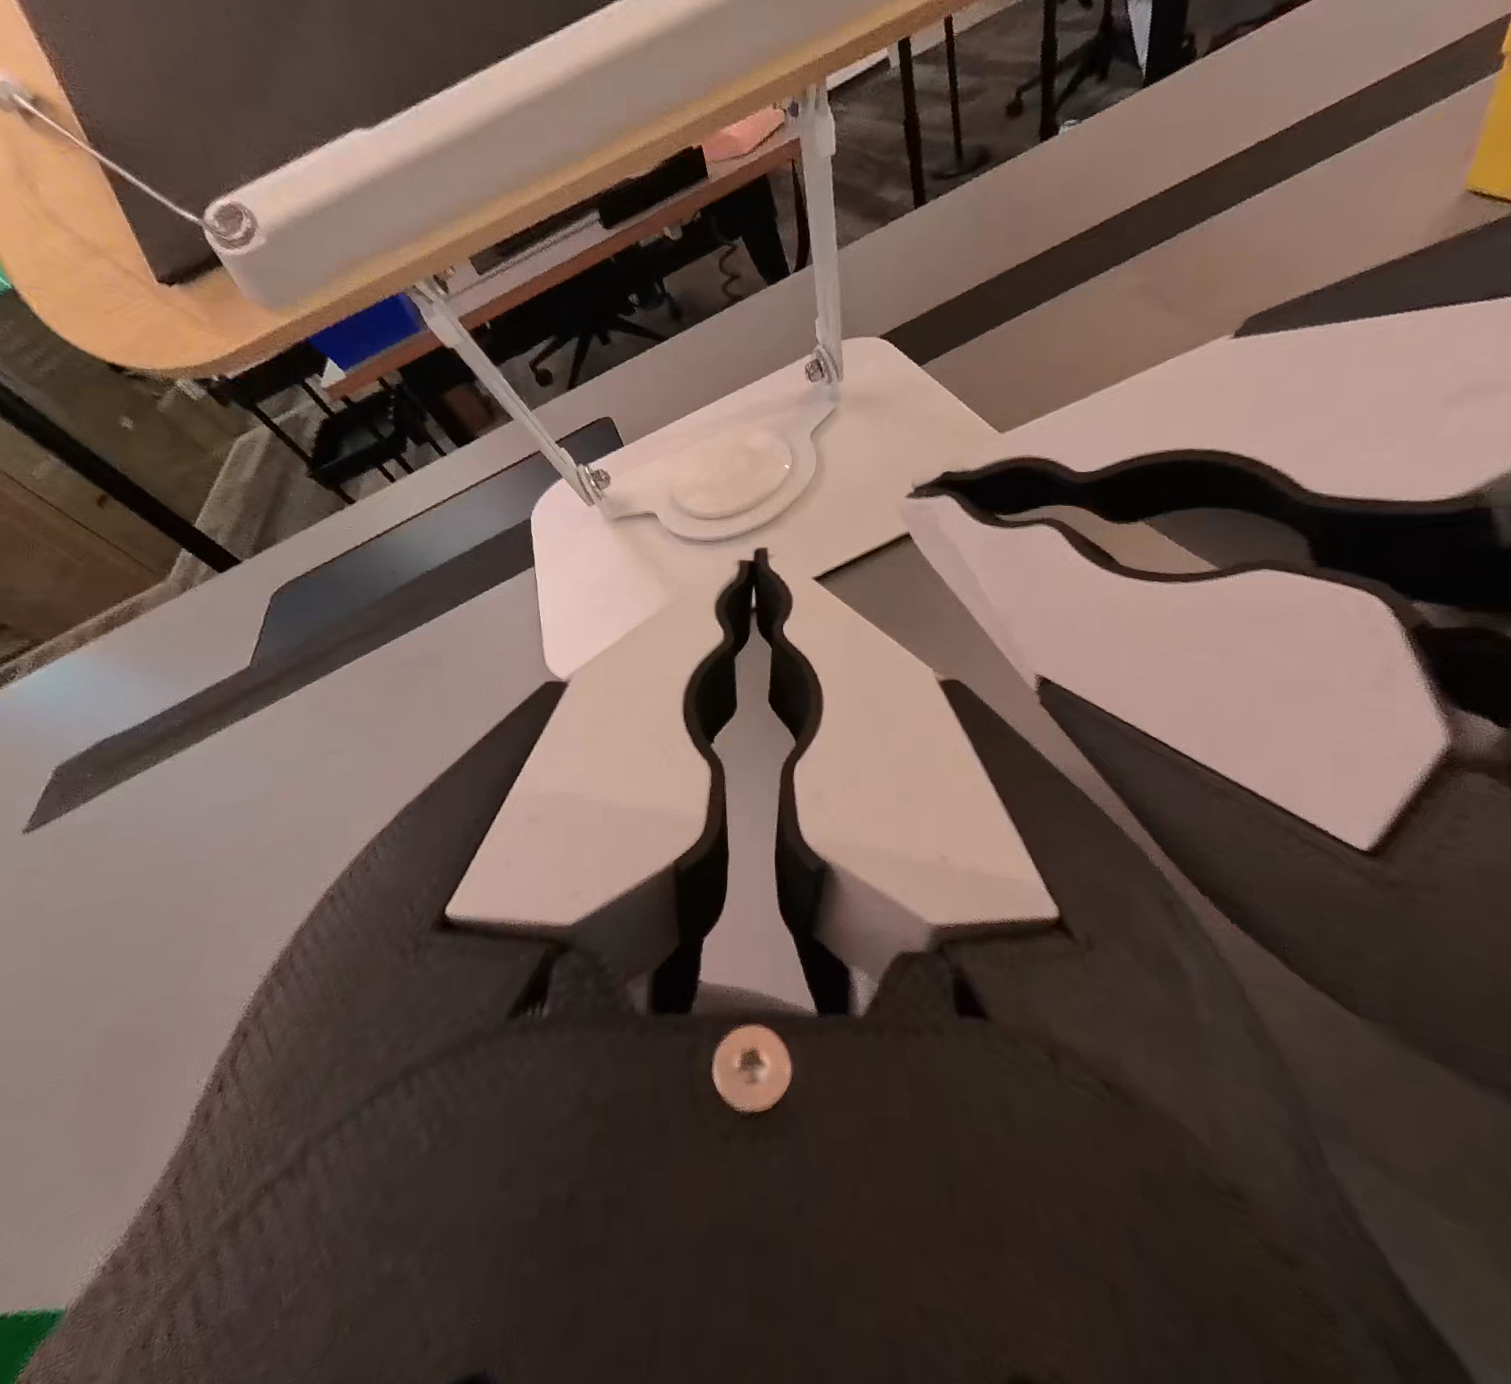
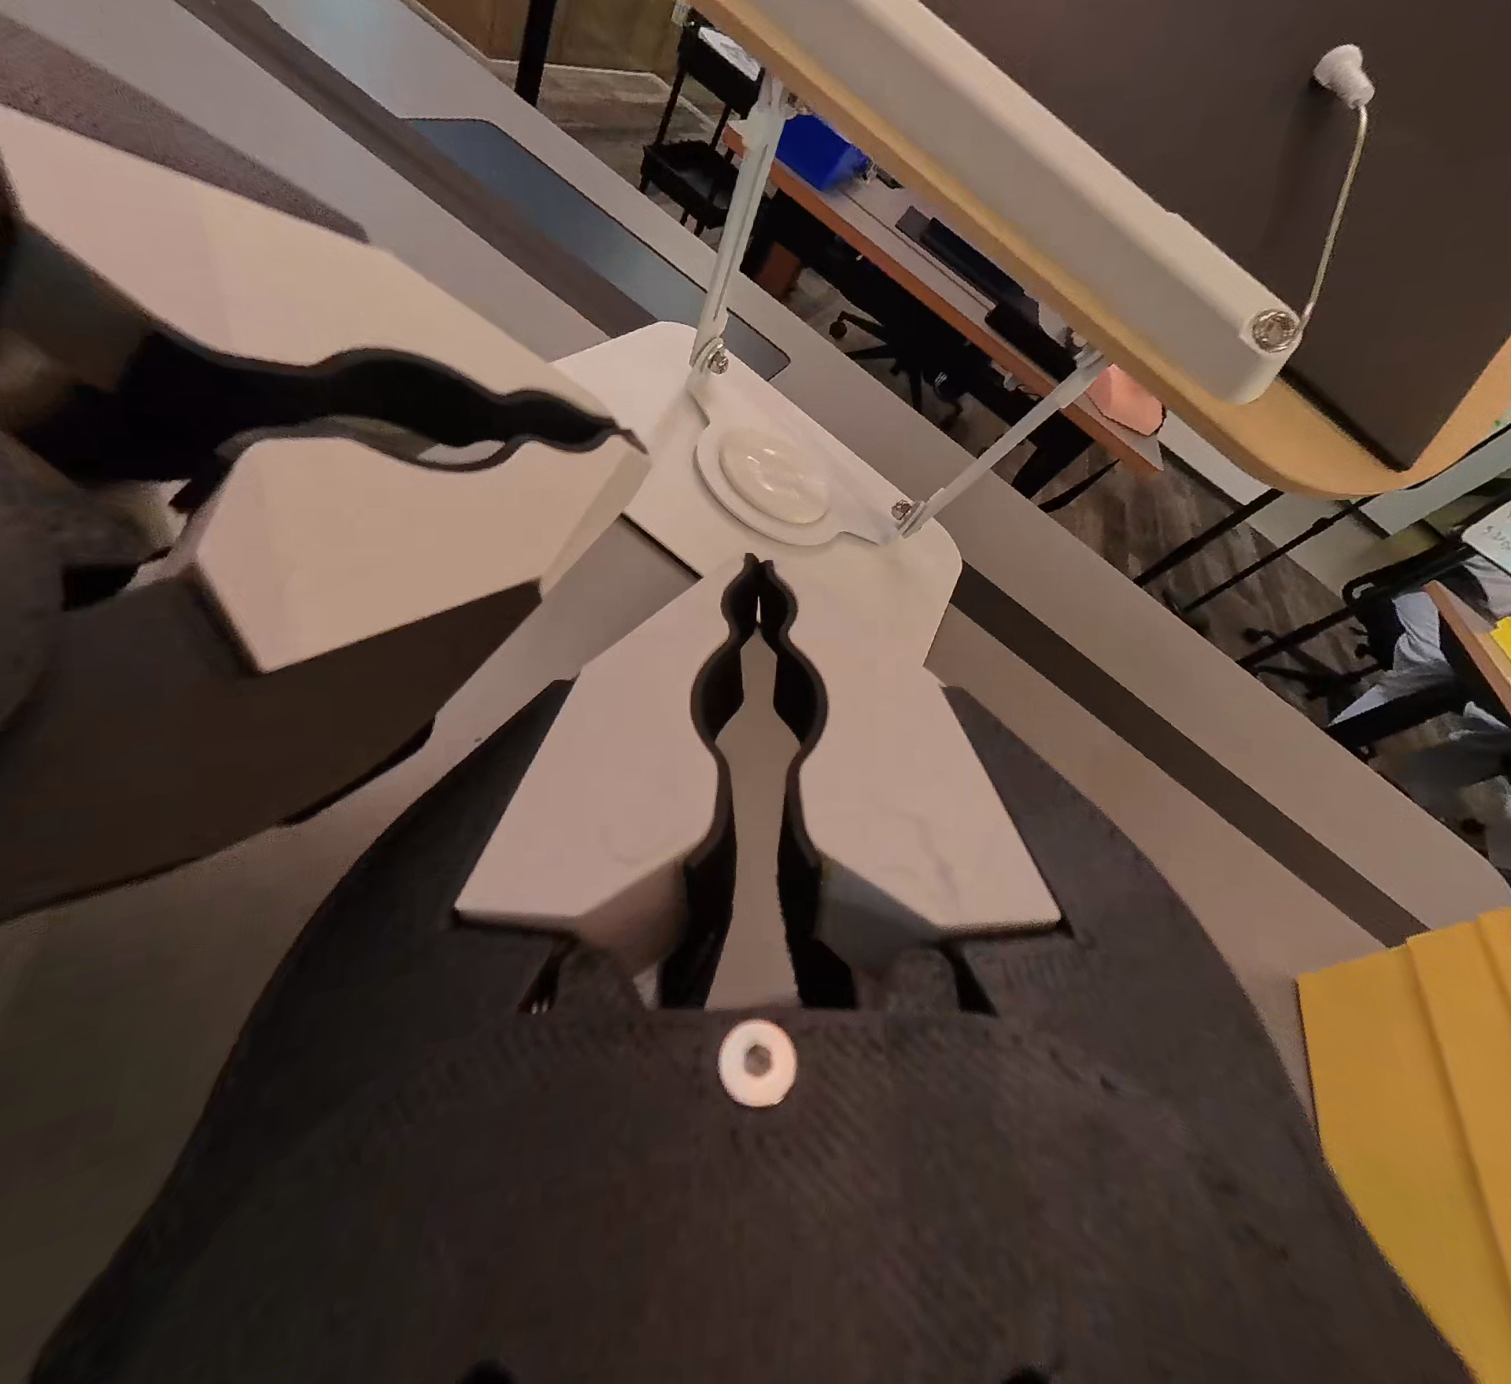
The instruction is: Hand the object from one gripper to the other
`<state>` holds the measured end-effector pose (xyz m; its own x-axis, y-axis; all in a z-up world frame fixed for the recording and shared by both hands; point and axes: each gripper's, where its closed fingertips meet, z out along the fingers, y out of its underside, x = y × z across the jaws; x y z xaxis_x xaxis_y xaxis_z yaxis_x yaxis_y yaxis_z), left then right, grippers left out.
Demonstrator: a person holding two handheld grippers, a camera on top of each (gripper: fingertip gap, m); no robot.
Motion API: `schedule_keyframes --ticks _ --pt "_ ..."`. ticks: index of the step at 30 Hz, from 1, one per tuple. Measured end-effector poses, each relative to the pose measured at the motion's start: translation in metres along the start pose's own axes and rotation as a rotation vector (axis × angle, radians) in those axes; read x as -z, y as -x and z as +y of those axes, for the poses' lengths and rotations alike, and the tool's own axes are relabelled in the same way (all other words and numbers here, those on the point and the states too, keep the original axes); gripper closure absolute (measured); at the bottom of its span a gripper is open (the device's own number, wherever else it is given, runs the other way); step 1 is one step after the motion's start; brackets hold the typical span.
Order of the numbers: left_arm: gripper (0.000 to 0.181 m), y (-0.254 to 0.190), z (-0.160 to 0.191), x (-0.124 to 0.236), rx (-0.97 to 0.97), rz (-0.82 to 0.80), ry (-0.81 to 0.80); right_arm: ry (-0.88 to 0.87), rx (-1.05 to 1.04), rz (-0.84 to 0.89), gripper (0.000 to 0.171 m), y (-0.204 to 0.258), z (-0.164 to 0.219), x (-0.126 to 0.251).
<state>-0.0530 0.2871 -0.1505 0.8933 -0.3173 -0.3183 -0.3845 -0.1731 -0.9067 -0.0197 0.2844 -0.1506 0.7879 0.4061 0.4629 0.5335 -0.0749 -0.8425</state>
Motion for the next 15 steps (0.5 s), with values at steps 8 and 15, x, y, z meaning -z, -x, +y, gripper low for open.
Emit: schedule_keyframes --ticks 8,15 --pt "0.181 -0.017 -0.008 0.005 -0.063 0.002 -0.034 -0.008 -0.065 0.060 0.171 -0.026 -0.003 0.006" --pt "0.181 -0.007 -0.003 0.009 -0.077 -0.014 -0.028 -0.014 -0.080 0.012 0.171 -0.010 -0.007 0.004"
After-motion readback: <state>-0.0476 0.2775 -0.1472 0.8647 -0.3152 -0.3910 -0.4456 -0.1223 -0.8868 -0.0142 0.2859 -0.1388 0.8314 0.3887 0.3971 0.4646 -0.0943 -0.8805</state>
